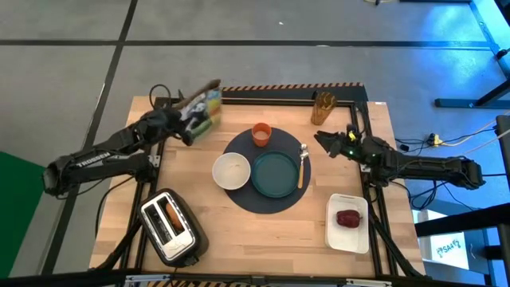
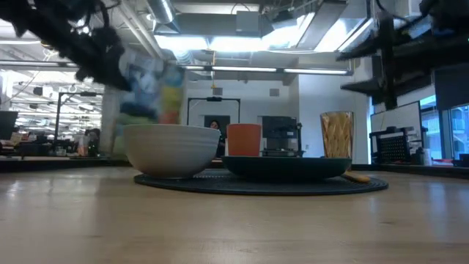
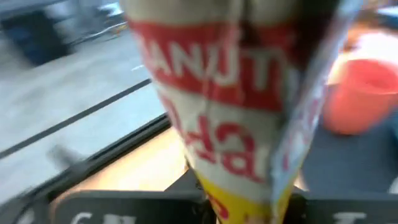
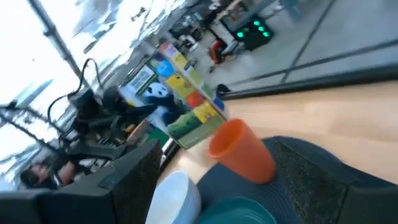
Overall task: Arrange a breakfast setting
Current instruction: Pour the cereal from the cereal box into the bowl
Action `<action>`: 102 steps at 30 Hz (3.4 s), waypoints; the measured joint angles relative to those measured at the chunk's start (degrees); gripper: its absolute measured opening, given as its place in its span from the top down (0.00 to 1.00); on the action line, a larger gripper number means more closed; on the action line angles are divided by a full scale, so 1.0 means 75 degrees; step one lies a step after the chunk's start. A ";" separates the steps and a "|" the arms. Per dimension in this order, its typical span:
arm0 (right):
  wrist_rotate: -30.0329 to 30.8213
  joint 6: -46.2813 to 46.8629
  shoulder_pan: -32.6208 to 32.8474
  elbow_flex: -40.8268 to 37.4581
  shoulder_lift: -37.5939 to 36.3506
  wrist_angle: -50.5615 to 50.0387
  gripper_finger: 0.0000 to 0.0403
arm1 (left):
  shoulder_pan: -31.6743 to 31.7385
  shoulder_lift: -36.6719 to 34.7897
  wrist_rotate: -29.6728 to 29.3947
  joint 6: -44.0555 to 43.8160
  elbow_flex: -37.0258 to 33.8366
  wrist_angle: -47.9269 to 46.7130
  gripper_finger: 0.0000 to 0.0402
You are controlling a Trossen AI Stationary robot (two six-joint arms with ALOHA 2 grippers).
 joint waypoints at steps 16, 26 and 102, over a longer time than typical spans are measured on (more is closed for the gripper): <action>-0.1445 -0.4148 0.0001 0.5577 0.4178 -0.1624 0.26 | -0.0845 0.1785 0.3213 0.1246 0.3762 0.0110 1.00; -0.2263 -0.5266 0.0001 0.7831 0.5551 -0.2823 0.26 | -0.1544 0.3472 0.3461 0.1904 0.5126 0.0085 1.00; -0.5759 -0.4441 -0.1046 0.7941 0.5741 0.0477 1.00 | -0.2122 0.5230 0.3767 0.0381 0.5453 0.2655 0.23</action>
